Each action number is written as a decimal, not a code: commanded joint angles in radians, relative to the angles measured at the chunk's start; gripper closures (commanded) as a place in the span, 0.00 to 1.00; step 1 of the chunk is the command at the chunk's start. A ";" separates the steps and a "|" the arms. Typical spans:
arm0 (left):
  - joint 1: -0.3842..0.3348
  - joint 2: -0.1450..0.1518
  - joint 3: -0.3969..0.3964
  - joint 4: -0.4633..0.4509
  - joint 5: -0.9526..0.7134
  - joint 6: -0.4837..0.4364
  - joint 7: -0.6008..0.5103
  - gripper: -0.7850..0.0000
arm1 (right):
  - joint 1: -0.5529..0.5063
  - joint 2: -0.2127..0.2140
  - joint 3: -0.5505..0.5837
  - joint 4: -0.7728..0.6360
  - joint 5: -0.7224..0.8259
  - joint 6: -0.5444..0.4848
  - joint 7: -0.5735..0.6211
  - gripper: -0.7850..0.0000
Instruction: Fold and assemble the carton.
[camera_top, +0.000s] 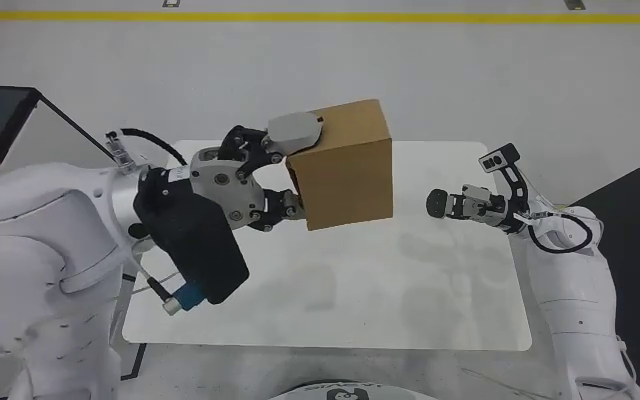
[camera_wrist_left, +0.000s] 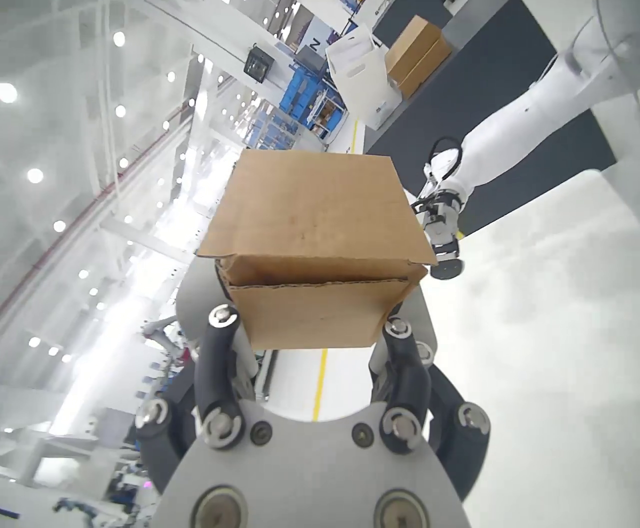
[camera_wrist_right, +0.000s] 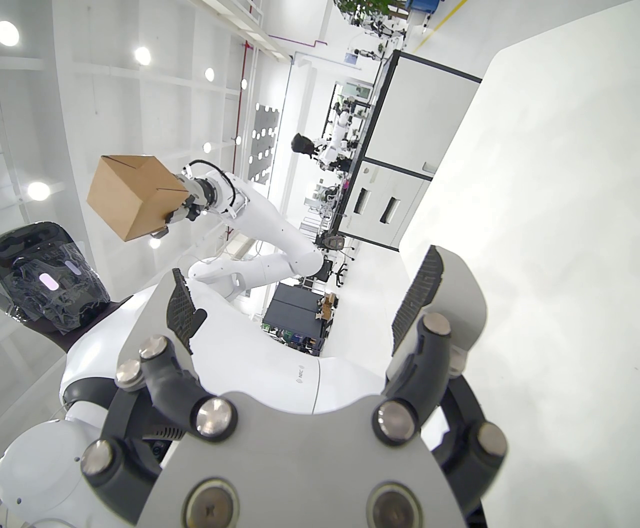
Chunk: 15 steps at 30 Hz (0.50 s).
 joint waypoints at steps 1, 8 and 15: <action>-0.007 0.005 0.010 0.000 0.173 0.000 0.139 1.00 | 0.000 0.000 0.000 0.000 0.000 0.000 0.000 0.00; 0.001 0.013 0.024 0.004 0.354 0.044 0.283 1.00 | 0.000 0.000 0.000 0.000 0.000 0.000 0.000 0.00; -0.006 0.021 0.034 0.000 0.447 0.084 0.349 1.00 | 0.000 0.000 0.000 0.000 0.000 0.000 0.000 0.00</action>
